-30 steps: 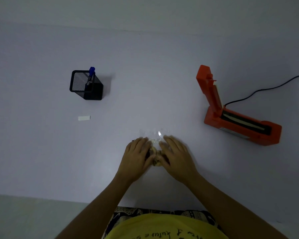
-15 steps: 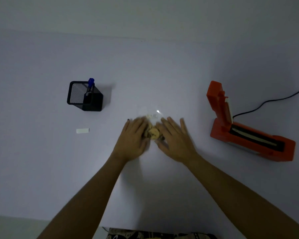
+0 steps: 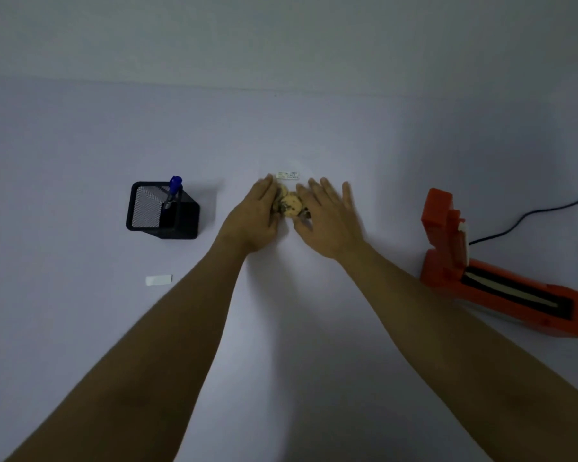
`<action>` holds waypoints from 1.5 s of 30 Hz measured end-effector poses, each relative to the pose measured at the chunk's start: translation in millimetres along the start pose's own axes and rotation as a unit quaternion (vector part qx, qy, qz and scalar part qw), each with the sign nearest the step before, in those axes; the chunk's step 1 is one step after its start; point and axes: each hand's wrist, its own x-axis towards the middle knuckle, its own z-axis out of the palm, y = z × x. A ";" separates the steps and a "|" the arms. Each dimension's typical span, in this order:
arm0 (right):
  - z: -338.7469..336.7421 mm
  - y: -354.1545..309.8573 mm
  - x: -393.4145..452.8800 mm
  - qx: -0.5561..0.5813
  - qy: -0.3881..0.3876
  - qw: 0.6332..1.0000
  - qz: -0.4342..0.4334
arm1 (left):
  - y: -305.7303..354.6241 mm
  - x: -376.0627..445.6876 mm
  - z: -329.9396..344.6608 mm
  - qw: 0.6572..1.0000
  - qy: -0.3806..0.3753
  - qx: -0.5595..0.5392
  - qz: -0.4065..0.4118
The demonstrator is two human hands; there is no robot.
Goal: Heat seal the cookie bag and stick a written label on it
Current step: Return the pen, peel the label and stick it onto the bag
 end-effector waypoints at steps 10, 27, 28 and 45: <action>-32.2 -37.6 -86.2 -0.003 -0.011 1.000 -0.002 | 34.5 -67.5 -7.0 0.999 0.010 -0.042 -0.015; -148.5 108.7 -328.9 -0.113 0.054 0.954 0.271 | 182.4 -83.0 -15.5 0.988 -0.023 -0.081 0.130; -155.6 125.2 -330.5 -0.105 0.041 0.951 0.287 | 189.4 -81.6 -14.2 0.988 -0.024 -0.082 0.129; -132.7 274.9 -307.0 0.200 -0.032 0.955 0.215 | 278.9 -86.8 56.3 0.986 0.051 -0.159 0.021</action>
